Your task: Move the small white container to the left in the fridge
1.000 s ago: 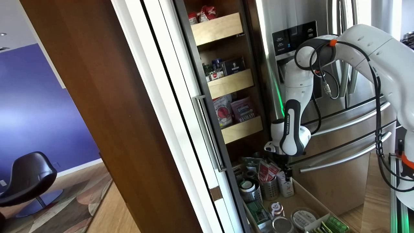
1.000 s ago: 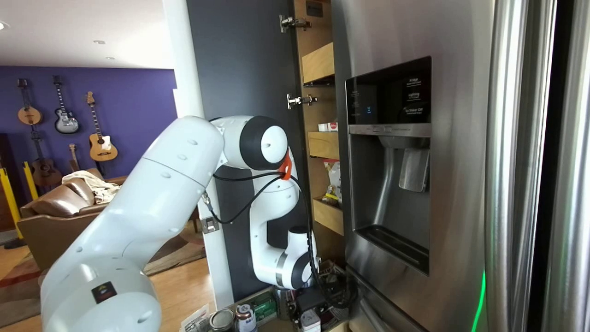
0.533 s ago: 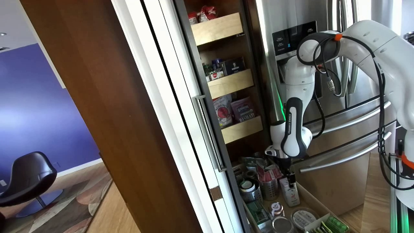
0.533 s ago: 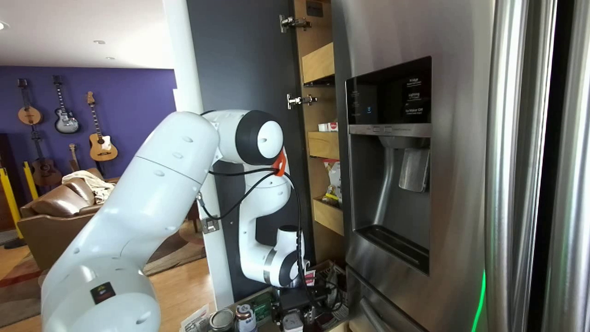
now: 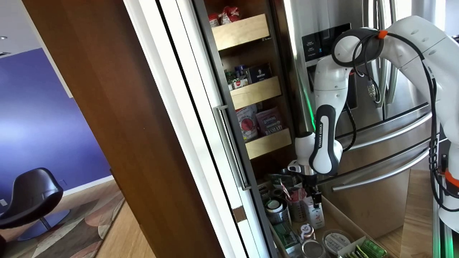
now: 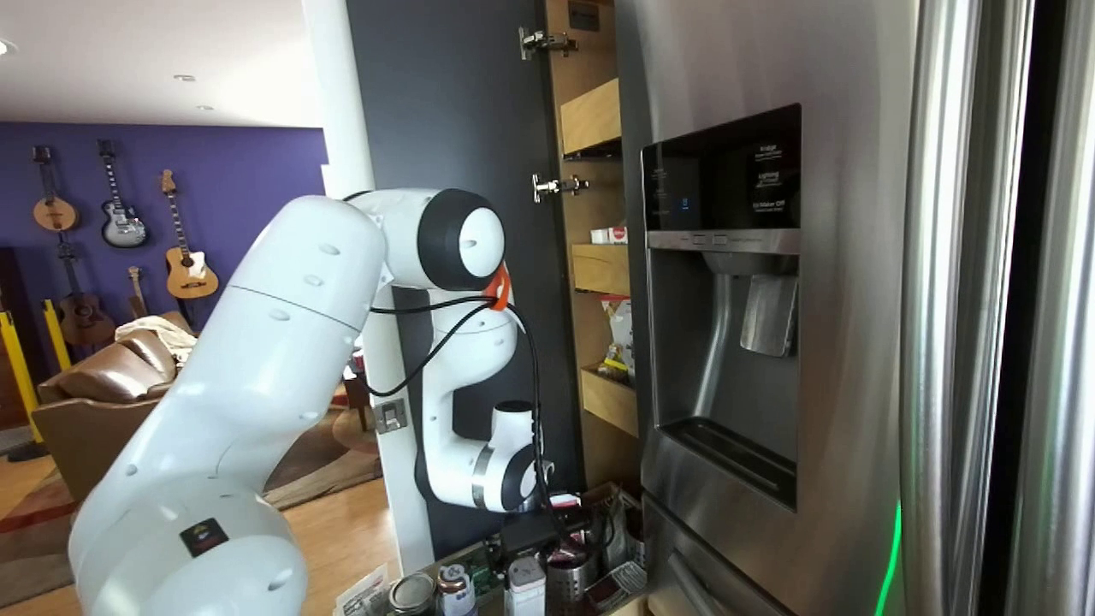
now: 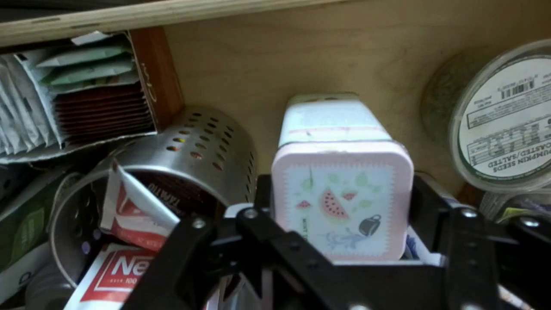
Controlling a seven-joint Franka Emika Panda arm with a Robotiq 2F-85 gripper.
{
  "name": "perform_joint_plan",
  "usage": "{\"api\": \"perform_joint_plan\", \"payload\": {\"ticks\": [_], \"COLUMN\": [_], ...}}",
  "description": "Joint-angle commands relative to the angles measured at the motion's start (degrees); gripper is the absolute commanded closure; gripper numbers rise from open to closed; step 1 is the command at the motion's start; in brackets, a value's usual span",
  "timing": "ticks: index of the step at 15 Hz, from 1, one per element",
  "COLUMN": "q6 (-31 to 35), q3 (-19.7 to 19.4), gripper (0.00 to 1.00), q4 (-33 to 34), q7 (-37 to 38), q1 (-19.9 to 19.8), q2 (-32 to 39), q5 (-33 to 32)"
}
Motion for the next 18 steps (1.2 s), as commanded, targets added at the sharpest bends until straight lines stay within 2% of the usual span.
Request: {"api": "perform_joint_plan", "payload": {"ticks": [1,10,15,18], "q6": [-1.6,-5.9,-9.2,-9.1], "q3": [-1.3,-4.5,-5.6,-6.4], "gripper": [0.5,0.5,0.5,0.5], "q4": [0.0,5.6,9.1,10.6], "q7": [4.2,13.7,16.6,18.7], "q1": [4.4,14.0,16.8,18.3], "q2": [-2.3,-1.0,1.3,3.0], "q5": [-0.7,-2.0,-2.5,-2.5]}}
